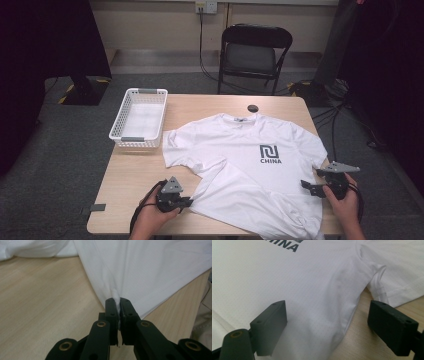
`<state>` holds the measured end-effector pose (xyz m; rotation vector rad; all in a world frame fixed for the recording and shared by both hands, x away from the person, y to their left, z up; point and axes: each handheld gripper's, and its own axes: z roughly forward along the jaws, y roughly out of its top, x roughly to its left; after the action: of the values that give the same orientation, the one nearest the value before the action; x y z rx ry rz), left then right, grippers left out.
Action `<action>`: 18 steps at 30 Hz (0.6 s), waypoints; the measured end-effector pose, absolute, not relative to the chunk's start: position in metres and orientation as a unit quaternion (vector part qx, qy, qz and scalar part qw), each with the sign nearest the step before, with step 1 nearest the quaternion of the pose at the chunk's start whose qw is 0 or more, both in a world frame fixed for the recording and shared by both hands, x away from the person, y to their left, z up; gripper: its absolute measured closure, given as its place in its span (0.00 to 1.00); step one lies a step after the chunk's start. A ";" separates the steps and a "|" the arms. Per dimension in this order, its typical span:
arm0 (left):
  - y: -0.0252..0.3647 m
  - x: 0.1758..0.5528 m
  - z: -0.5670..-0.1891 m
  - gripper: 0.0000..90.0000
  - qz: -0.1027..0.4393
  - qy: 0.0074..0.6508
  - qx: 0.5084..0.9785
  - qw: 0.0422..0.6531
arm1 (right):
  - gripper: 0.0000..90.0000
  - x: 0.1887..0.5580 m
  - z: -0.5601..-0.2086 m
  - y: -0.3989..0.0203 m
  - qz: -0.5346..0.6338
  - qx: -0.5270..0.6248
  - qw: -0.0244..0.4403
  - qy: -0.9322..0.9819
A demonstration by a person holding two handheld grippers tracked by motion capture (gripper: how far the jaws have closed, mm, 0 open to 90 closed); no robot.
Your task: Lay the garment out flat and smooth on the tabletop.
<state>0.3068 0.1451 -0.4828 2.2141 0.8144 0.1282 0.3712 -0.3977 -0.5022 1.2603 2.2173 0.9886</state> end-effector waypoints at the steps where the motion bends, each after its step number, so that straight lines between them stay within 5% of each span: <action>1: 0.146 0.304 -0.483 0.96 0.048 0.319 0.869 0.376 | 0.16 0.371 -0.502 -0.398 0.354 0.451 0.202 0.794; 11: 0.149 0.280 -0.482 0.94 0.035 0.312 0.877 0.365 | 0.16 0.371 -0.502 -0.398 0.354 0.451 0.202 0.794; 18: 0.142 0.306 -0.473 0.55 0.108 0.339 0.847 0.395 | 0.16 0.371 -0.502 -0.398 0.354 0.452 0.201 0.794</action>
<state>0.3063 0.1416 -0.4735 2.1484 0.8583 0.2727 0.3712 -0.3977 -0.5022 1.2613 2.2173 0.9888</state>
